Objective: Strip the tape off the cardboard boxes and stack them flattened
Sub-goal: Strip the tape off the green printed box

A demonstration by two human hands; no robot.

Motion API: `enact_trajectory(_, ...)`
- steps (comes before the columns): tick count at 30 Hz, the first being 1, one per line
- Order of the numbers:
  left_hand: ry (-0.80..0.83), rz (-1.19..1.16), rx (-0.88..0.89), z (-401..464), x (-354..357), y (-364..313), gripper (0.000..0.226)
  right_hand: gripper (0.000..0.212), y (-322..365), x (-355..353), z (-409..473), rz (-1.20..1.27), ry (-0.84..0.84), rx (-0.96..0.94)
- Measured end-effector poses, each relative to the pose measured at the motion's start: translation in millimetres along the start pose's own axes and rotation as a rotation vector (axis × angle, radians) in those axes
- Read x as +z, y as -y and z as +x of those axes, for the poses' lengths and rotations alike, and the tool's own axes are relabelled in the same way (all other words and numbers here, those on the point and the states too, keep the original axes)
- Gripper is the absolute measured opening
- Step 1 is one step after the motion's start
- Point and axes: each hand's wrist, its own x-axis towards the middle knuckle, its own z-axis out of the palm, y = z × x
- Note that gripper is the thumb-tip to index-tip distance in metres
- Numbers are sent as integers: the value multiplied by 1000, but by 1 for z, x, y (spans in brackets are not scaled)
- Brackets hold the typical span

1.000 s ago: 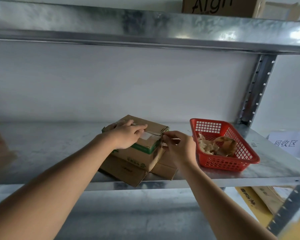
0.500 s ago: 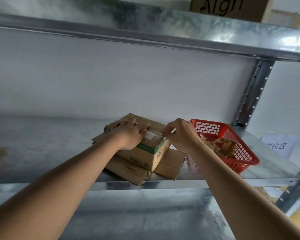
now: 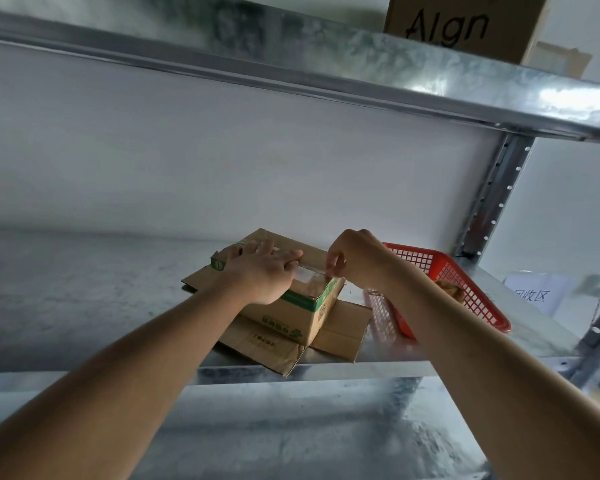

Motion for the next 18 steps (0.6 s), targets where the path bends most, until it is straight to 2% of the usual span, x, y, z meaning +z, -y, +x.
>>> enact_trajectory(3,-5,1,1,2,1,1,52,9,0,-5,1,50,58,32)
enact_trajectory(12,10,4,8,0,-3,-1,52,12,15,-12,11,1,173,174)
enact_trajectory(16,19,22,20,1,-4,-3,52,8,23,-6,15,-91,226,197)
enact_trajectory(18,28,41,28,1,-5,-3,53,15,23,-4,14,-120,222,195)
